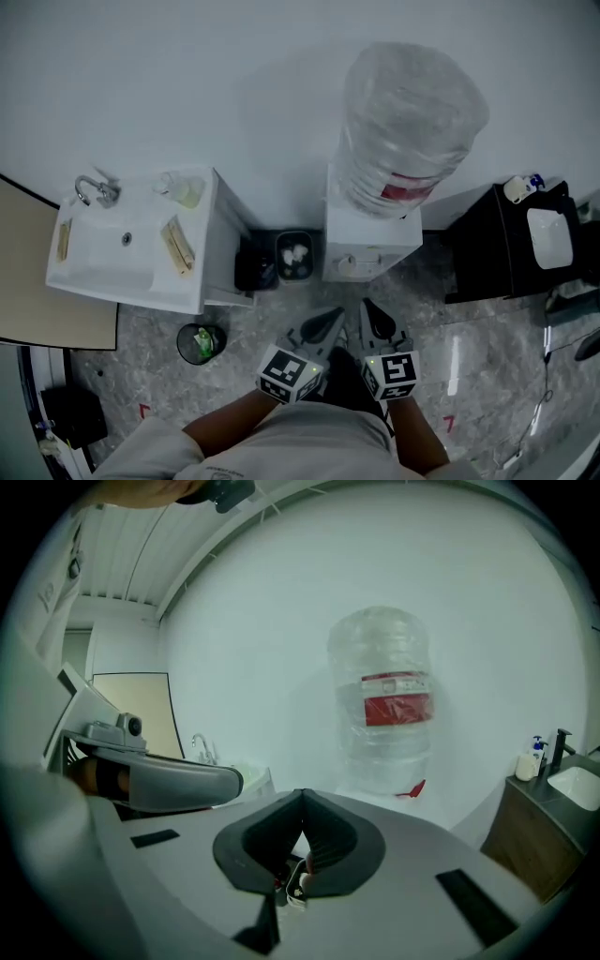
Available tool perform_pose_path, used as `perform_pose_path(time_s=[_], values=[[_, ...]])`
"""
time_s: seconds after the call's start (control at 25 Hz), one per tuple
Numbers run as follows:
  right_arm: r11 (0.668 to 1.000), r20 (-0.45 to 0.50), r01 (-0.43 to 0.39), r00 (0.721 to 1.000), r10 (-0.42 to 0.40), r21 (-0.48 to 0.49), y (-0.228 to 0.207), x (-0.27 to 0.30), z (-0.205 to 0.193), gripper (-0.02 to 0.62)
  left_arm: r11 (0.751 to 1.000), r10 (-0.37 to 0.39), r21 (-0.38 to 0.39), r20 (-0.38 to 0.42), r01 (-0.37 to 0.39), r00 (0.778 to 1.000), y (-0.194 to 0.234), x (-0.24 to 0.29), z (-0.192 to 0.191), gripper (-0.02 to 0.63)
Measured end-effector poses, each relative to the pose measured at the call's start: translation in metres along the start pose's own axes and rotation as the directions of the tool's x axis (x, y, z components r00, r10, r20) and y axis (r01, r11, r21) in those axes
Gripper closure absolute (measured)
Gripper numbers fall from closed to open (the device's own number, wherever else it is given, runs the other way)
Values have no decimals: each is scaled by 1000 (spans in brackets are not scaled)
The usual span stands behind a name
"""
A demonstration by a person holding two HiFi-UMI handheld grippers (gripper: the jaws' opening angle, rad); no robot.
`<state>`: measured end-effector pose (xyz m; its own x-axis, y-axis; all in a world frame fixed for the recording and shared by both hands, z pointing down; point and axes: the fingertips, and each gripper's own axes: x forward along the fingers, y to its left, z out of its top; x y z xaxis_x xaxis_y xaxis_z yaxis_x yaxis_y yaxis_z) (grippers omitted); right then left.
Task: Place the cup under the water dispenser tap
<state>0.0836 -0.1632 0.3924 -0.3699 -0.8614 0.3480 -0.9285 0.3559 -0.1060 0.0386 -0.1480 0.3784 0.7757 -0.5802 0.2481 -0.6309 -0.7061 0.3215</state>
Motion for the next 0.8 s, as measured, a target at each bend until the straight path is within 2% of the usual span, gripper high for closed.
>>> perform_pose_path(time_s=[0.24,0.8], values=[[1000,37,14,999,-14,-7,5,-15,21,580,999,1,38,30,-2,1000,-6,-3,17,603],[999,37,28,999,-27,-16,7,-17,17,580,998,15,58,32,-17,999,-4,-6,11,603]])
